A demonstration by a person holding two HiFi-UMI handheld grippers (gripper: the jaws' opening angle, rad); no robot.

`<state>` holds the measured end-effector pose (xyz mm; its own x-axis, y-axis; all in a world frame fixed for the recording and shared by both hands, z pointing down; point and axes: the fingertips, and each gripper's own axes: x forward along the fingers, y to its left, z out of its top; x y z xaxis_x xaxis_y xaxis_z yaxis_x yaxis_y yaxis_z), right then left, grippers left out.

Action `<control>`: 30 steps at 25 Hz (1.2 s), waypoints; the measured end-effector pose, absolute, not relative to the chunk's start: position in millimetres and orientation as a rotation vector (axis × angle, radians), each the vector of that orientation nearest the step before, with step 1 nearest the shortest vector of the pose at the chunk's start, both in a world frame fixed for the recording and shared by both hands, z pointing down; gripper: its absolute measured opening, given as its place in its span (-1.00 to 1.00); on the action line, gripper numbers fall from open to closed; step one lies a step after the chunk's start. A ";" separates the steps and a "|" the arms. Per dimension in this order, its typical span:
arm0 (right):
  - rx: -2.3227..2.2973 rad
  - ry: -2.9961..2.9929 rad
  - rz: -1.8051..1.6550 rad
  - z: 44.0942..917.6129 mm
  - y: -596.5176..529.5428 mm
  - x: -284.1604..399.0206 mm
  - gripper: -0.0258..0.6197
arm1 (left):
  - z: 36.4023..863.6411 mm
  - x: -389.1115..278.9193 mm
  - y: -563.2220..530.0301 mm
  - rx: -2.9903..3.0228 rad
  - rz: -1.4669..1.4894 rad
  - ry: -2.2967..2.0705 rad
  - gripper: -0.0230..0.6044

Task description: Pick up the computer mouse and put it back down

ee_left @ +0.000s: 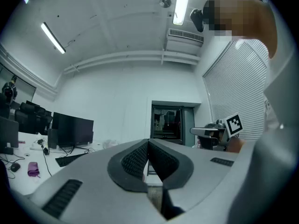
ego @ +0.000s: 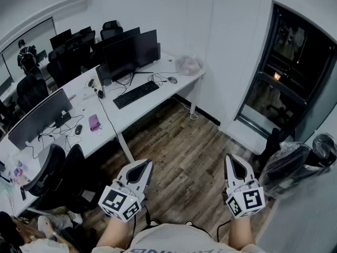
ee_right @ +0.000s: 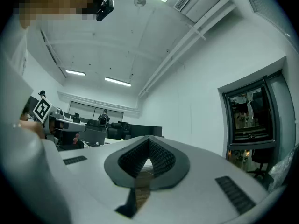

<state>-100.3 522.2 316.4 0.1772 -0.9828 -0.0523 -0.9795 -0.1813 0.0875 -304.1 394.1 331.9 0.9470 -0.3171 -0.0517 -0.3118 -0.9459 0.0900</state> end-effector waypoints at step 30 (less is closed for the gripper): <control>2.428 -2.042 -0.108 328.0 530.8 -69.8 -0.86 | 329.9 -277.6 403.9 3.030 -0.101 -0.500 -0.91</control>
<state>-69.8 530.8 328.0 0.1704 -0.9827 -0.0731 -0.9849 -0.1722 0.0192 -277.6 403.9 329.9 0.9450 -0.3226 -0.0534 -0.3180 -0.9448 0.0786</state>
